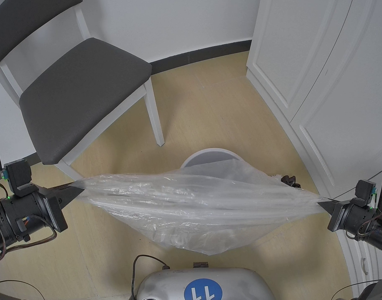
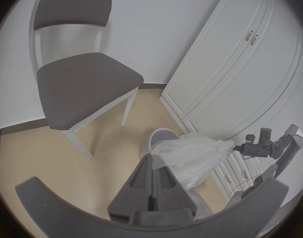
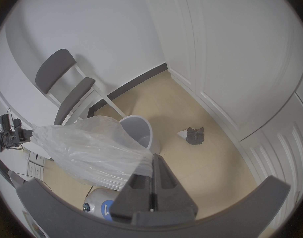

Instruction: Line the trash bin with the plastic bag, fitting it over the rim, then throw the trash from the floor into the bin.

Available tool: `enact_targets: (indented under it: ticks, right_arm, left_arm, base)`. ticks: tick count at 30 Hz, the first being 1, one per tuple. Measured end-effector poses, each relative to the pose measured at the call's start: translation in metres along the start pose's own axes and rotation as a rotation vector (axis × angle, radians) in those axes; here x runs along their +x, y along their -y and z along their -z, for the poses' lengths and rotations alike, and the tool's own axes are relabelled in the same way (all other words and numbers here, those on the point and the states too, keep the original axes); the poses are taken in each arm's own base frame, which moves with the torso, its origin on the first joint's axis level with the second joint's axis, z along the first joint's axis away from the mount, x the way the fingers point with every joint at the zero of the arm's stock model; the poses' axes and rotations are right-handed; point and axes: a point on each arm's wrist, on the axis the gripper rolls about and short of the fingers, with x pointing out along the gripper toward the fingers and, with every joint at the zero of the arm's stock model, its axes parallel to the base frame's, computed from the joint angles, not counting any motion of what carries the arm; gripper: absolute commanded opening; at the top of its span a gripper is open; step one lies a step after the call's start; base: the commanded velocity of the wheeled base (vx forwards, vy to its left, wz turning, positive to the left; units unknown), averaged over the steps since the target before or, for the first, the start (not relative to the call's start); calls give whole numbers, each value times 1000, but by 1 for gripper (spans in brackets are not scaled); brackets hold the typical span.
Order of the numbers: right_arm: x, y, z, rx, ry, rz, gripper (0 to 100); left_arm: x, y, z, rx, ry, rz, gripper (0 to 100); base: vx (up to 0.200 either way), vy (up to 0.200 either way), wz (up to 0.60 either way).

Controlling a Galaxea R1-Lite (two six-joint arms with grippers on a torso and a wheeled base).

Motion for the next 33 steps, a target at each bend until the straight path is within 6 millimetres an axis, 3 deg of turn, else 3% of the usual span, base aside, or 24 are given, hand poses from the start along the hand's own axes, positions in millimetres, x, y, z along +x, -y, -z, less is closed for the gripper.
enact_targets:
  ticks: [11,22,33]
  right_arm:
    - [-7,7,-2,-6,29,27,0]
    - [-2,-7,-33,-43,118,-36,0]
    - [9,-10,-30,-92,77,-42,0]
  left_arm:
    - [-2,-3,9,56,-8,-8,0]
    - [-21,-4,-2,69,89,-22,0]
    - [-33,-10,-4,130,50,-93,0]
  base:
    - [0,0,0]
    - [0,0,0]
    - [0,0,0]
